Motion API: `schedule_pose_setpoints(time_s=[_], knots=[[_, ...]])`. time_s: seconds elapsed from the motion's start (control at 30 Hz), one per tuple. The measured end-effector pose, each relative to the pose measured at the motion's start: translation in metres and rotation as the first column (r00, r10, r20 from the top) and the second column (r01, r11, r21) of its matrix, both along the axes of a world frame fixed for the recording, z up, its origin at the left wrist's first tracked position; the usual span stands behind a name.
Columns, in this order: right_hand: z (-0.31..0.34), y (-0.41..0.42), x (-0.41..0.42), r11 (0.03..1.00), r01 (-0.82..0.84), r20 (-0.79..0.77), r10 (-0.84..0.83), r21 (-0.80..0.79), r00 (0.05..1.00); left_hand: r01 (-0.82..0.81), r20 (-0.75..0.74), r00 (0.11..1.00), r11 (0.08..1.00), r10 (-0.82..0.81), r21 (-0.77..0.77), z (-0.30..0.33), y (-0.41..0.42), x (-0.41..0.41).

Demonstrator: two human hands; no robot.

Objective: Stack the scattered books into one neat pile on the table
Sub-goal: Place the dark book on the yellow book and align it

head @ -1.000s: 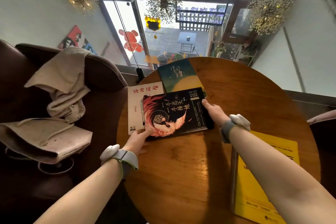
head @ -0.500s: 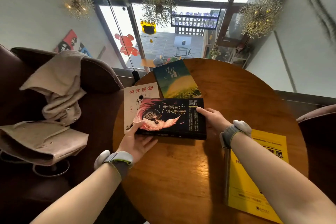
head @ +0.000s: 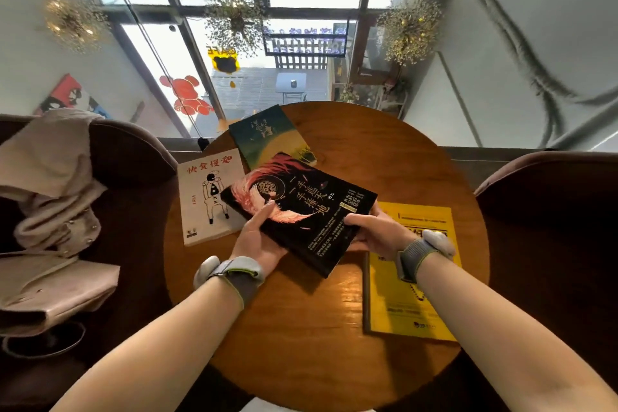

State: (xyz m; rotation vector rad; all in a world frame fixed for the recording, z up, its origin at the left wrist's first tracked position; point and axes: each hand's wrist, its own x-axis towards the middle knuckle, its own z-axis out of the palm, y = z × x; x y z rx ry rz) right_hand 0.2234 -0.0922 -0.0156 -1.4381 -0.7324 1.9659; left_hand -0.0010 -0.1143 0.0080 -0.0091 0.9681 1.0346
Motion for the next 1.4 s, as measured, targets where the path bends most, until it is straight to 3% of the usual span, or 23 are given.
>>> schedule_pose_setpoints(time_s=[0.1,0.2,0.37,0.5,0.63,0.73,1.0,1.1,1.23,1.33,1.4], knots=[[0.008,-0.012,0.020,0.996,0.089,0.019,-0.089,0.019,0.996,0.067,-0.110,0.992,0.997,-0.063,0.028,-0.005,0.007,0.012],[0.020,-0.025,0.048,0.984,0.157,0.031,-0.160,0.081,0.987,0.126,-0.127,0.985,0.991,-0.119,0.043,-0.003,0.010,0.031],[0.032,-0.037,0.094,0.991,0.123,0.079,-0.120,-0.044,0.990,0.297,-0.139,0.950,0.947,-0.279,0.126,0.013,0.009,0.068],[0.033,-0.050,0.111,0.983,0.178,0.075,-0.174,-0.039,0.982,0.401,-0.191,0.907,0.908,-0.375,0.122,0.013,0.003,0.098],[0.028,-0.063,0.127,0.976,0.213,0.215,-0.219,0.050,0.952,0.488,-0.210,0.861,0.868,-0.463,0.089,0.010,-0.007,0.122],[0.023,-0.076,0.131,0.970,0.207,0.374,-0.241,0.129,0.896,0.513,-0.249,0.839,0.856,-0.485,0.061,0.006,-0.013,0.138],[0.001,-0.106,0.143,0.971,0.184,0.525,-0.238,0.154,0.817,0.545,-0.448,0.761,0.837,-0.470,0.046,-0.002,-0.017,0.162],[0.002,-0.110,0.145,0.975,0.125,0.583,-0.212,0.186,0.784,0.570,-0.504,0.726,0.820,-0.468,0.060,-0.014,-0.019,0.165],[-0.001,-0.109,0.141,0.973,-0.015,0.735,-0.164,0.231,0.658,0.592,-0.594,0.679,0.800,-0.432,0.096,-0.022,-0.019,0.161],[-0.005,-0.105,0.132,0.978,-0.059,0.804,-0.131,0.201,0.580,0.679,-0.660,0.577,0.732,-0.481,0.060,-0.021,-0.021,0.153],[-0.003,-0.104,0.122,0.976,-0.125,0.877,-0.101,0.180,0.471,0.796,-0.813,0.338,0.605,-0.474,-0.022,-0.020,-0.022,0.148]])
